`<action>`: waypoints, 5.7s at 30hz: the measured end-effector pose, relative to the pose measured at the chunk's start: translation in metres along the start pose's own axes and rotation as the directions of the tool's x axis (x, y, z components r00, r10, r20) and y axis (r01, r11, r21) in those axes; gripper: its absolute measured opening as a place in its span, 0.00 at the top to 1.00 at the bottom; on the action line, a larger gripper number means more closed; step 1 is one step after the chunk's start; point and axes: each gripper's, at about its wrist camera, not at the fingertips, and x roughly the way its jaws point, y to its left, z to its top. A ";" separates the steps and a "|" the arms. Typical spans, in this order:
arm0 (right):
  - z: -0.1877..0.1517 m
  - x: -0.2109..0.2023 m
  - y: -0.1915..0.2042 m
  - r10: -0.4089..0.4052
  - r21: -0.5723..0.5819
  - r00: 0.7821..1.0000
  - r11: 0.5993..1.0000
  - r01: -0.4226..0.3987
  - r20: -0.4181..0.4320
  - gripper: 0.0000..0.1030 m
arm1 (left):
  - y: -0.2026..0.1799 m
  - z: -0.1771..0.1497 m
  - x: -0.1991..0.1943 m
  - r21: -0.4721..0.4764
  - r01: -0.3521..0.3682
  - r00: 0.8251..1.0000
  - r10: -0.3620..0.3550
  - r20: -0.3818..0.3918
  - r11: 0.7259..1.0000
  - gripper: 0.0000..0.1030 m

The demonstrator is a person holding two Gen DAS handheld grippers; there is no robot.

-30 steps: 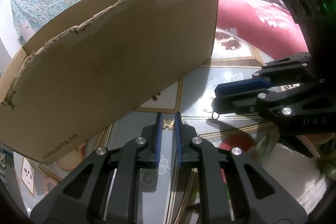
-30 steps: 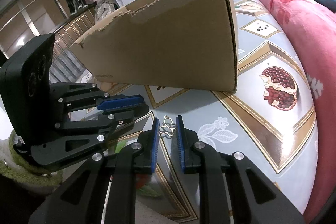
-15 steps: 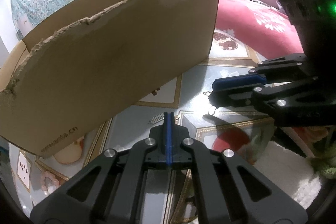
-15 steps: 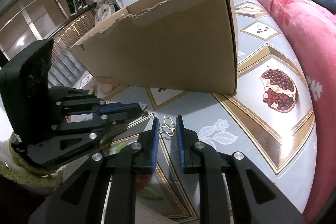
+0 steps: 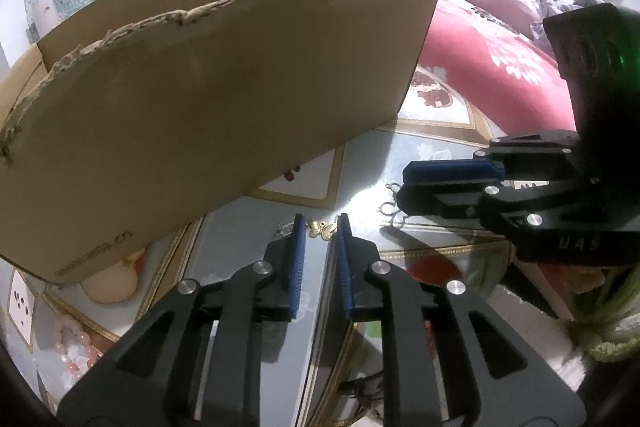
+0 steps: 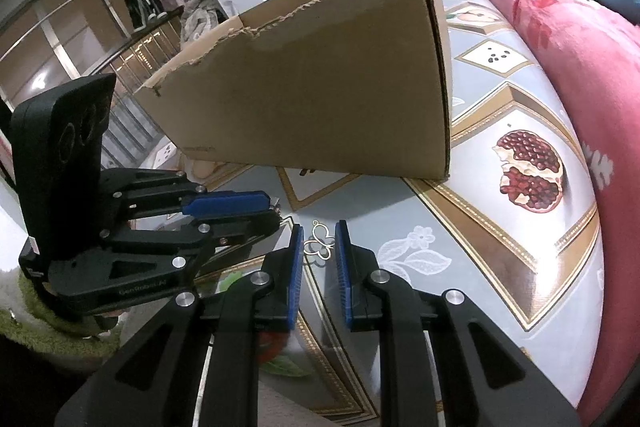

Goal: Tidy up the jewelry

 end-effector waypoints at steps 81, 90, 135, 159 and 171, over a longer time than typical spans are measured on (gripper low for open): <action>0.158 -0.020 0.006 -0.005 0.005 0.996 1.000 0.005 0.093 0.79 | 0.130 0.088 -0.057 -0.325 0.099 0.982 -0.040 0.183 0.941 0.75; 0.118 -0.079 0.020 0.068 -0.043 0.976 0.997 -0.061 0.206 0.78 | 0.135 0.044 -0.137 -0.358 0.039 0.952 0.074 0.298 0.933 0.64; 0.010 -0.003 0.039 0.059 0.060 0.997 0.997 -0.056 -0.045 0.72 | 0.053 -0.054 -0.043 -0.188 -0.106 0.992 0.117 0.044 0.976 0.92; 0.016 0.053 0.089 -0.211 -0.183 0.977 0.961 0.208 -0.001 0.82 | 0.057 -0.056 -0.048 -0.217 -0.034 0.996 0.050 0.071 0.976 0.92; 0.014 0.053 0.092 -0.223 -0.205 0.975 0.954 0.219 0.008 0.86 | 0.057 -0.057 -0.047 -0.219 -0.031 0.996 0.047 0.071 0.975 0.92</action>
